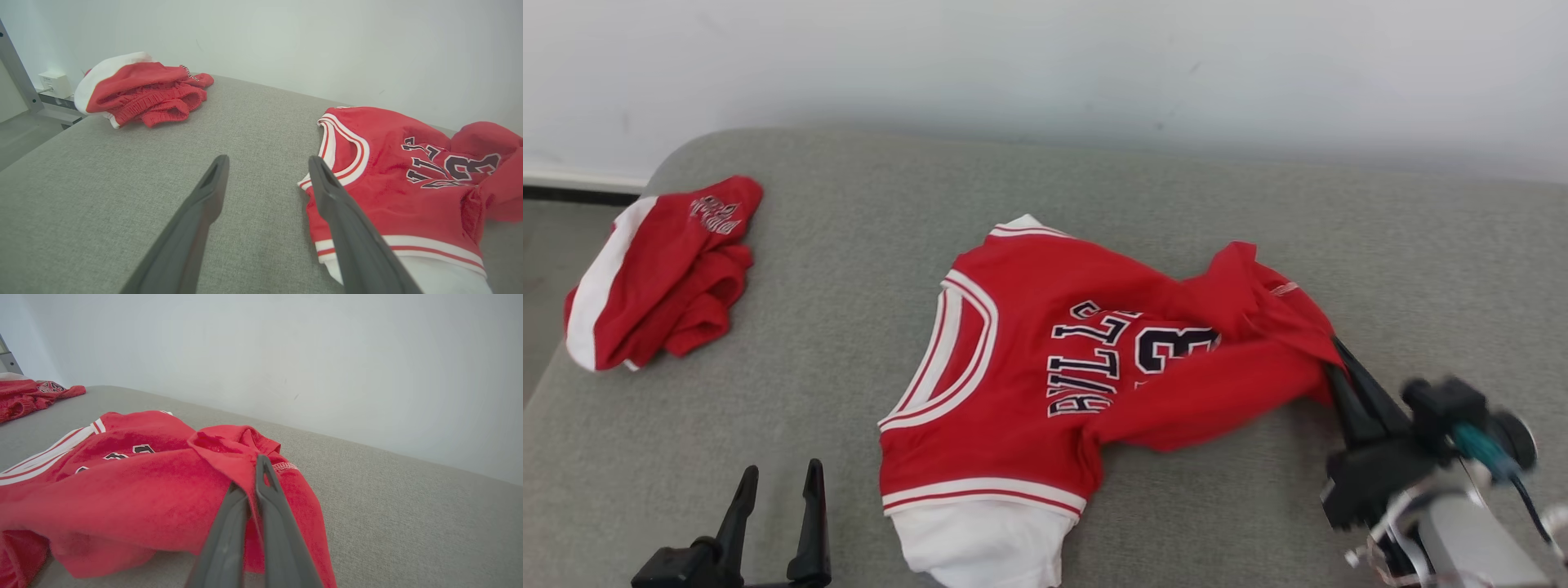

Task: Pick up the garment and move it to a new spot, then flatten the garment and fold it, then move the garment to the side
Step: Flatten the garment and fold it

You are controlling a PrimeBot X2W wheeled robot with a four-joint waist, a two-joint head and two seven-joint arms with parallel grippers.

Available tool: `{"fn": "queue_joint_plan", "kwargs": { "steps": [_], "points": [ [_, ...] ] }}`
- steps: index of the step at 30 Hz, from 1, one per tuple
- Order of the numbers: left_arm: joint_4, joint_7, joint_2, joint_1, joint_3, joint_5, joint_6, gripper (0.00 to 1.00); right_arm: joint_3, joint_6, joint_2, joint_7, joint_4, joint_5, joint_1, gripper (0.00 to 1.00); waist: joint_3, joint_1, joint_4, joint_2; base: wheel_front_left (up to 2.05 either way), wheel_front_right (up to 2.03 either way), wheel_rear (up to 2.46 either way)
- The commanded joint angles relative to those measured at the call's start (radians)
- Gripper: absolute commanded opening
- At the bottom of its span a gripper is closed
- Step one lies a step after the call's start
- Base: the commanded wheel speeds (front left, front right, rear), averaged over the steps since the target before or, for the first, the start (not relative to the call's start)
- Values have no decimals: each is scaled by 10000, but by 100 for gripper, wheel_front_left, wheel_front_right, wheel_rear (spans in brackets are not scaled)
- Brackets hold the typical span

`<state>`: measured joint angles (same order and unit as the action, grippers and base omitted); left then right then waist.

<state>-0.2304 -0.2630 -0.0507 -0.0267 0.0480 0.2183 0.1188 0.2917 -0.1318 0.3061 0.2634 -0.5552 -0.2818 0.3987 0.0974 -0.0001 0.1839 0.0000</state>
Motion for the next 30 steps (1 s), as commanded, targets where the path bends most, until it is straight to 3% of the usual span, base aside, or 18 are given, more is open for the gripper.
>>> {"fn": "queue_joint_plan", "kwargs": {
  "steps": [1, 5, 10, 11, 12, 13, 20, 30],
  "points": [
    [31, -23, 2, 167, 20, -28, -25, 100, -437, 23, -53, 9, 574, -166, -759, 0, -373, 1, -517, 0, 0, 0, 0],
    [29, -23, 4, 219, 6, -28, -26, 100, -1374, 23, -287, 13, 1772, -128, -2420, 0, -370, 1, -811, 0, 0, 0, 0],
    [33, -23, 0, 267, -36, -45, -40, 100, -2232, 23, -792, 12, 2254, -419, -3796, 0, -361, 1, -1029, 0, 0, 0, 0],
    [32, -23, 0, 286, -14, -44, -45, 100, -2280, 23, -911, 14, 2300, -431, -3953, 23, -368, 1, -1071, 0, 0, 0, 0],
    [19, -23, 1, 301, -20, -50, -42, 100, -2350, 23, -985, 14, 2332, -410, -4073, 94, -369, 1, -1094, 0, 0, 0, 0],
    [8, -23, 1, 317, -8, -54, -39, 100, -2397, 23, -1062, 14, 2364, -361, -4180, 100, -380, 1, -1119, 0, 0, 0, 0],
    [-55, -23, 2, 364, 41, -102, -8, 100, -2453, 23, -1287, 13, 2626, -59, -4431, 100, -498, 1, -1166, 0, 0, 0, 0],
    [-68, -23, 2, 285, -12, -147, 13, 100, -1868, 23, -983, -119, 2262, 118, -3853, 100, -548, 1, -958, 0, 0, 0, 0]
  ]
}}
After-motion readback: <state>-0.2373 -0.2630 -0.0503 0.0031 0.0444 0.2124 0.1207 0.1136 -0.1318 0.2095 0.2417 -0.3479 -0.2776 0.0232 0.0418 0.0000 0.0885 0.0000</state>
